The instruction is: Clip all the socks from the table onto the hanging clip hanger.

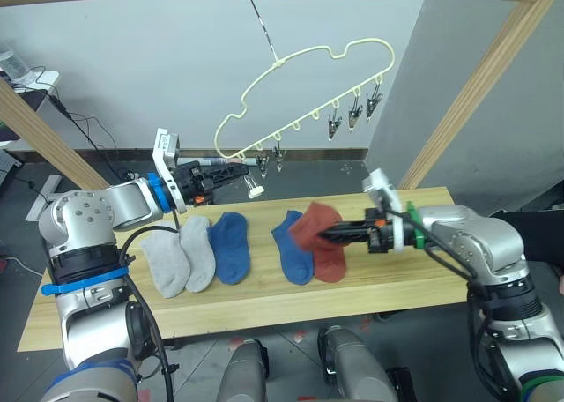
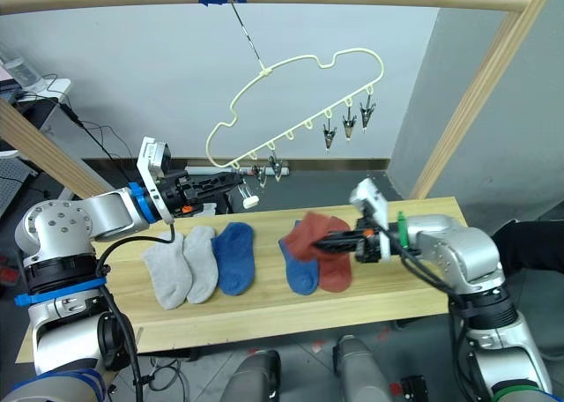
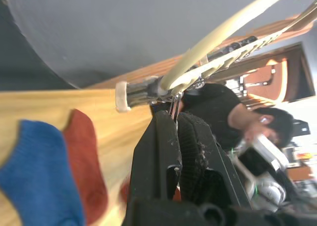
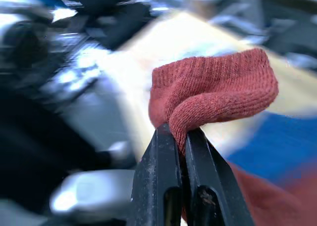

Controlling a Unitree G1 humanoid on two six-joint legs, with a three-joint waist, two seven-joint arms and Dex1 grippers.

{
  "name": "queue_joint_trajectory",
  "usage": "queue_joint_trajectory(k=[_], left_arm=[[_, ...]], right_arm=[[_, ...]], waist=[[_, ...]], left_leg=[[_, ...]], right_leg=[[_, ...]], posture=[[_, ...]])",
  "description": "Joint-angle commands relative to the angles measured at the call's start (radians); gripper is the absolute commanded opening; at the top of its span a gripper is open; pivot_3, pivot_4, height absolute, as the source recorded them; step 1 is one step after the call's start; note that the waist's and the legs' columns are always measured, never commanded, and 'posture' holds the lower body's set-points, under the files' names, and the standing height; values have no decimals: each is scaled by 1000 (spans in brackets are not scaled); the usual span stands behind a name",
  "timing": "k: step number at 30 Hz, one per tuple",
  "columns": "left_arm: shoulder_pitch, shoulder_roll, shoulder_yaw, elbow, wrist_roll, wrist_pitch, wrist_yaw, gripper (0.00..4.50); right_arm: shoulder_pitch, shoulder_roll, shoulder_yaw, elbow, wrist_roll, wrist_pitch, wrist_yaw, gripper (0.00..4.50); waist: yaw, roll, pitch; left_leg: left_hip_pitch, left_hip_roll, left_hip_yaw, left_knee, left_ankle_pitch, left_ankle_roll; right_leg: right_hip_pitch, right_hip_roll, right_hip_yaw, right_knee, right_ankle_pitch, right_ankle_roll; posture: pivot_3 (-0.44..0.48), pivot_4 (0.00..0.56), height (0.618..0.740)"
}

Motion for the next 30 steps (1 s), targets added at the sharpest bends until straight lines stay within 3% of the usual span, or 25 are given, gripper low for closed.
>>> queue_joint_trajectory(k=[1, 5, 30], left_arm=[[-8, -3, 12, -1, -29, 46, 13, 0], [-9, -19, 26, -12, -48, 72, 31, 0], [-1, -24, 21, -35, -78, 72, 67, 0]], right_arm=[[-31, 53, 38, -35, 27, 12, -40, 24], [-90, 139, 76, 50, -22, -59, -84, 24], [-176, 217, 64, 217, -83, -193, -123, 24]], waist=[[1, 0, 0], [2, 0, 0], [24, 0, 0]], left_leg=[[-1, 0, 0, 1, 0, 0], [-1, -1, 1, 1, 0, 0], [-5, 0, -1, 0, 0, 0]], right_leg=[[0, 0, 0, 0, 0, 0], [-1, -1, -1, 0, 0, 1], [-3, -1, -2, -2, 0, 0]], posture=[[-32, 263, 740], [-23, 262, 740], [-8, 260, 740]])
